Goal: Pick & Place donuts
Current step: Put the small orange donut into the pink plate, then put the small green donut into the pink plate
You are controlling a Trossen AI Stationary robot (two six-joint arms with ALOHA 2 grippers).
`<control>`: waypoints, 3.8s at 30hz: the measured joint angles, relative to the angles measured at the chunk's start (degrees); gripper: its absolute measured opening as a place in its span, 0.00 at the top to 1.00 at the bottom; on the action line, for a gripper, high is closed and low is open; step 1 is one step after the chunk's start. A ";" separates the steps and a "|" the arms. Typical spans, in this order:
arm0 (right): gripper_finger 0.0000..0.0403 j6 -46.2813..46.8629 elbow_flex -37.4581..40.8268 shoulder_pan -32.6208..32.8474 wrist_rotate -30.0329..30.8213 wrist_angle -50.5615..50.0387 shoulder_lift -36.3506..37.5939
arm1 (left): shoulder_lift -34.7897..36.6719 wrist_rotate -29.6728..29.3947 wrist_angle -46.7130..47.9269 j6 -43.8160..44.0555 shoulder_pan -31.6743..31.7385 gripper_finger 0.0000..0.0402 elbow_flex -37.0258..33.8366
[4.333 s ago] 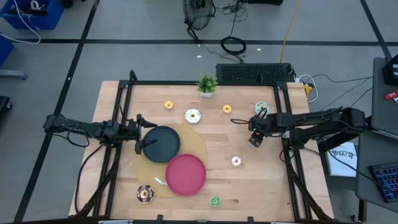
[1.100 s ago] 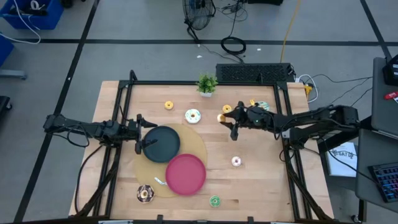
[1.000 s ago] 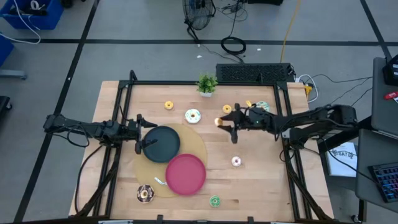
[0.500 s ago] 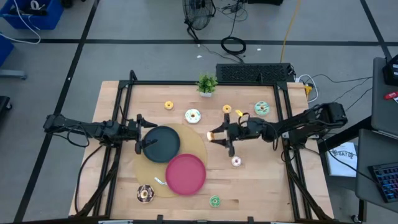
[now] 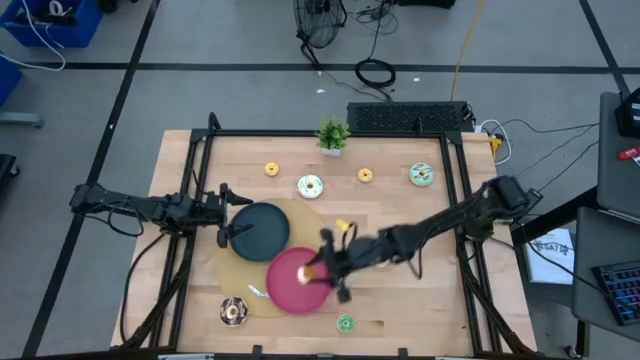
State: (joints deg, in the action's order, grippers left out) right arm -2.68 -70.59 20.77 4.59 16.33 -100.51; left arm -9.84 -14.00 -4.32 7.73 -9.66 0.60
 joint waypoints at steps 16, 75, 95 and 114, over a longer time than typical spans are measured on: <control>0.60 1.22 -17.22 3.17 7.61 -14.22 -21.34 | 0.01 0.01 -0.17 0.00 0.00 0.09 0.00; 0.31 29.07 -17.11 0.96 14.66 -35.18 -16.01 | 0.01 0.13 -0.19 0.00 0.01 0.09 0.00; 0.35 65.19 -17.15 7.57 8.60 -80.84 -6.22 | -0.01 0.17 -0.19 0.00 0.01 0.09 0.00; 0.35 38.45 -17.17 18.84 11.56 -41.13 -11.54 | 0.01 0.13 -0.21 0.00 -0.01 0.09 0.00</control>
State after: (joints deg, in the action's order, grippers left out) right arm 35.77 -87.77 39.62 16.15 -24.80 -112.05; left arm -9.83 -13.87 -4.54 7.73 -9.67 0.60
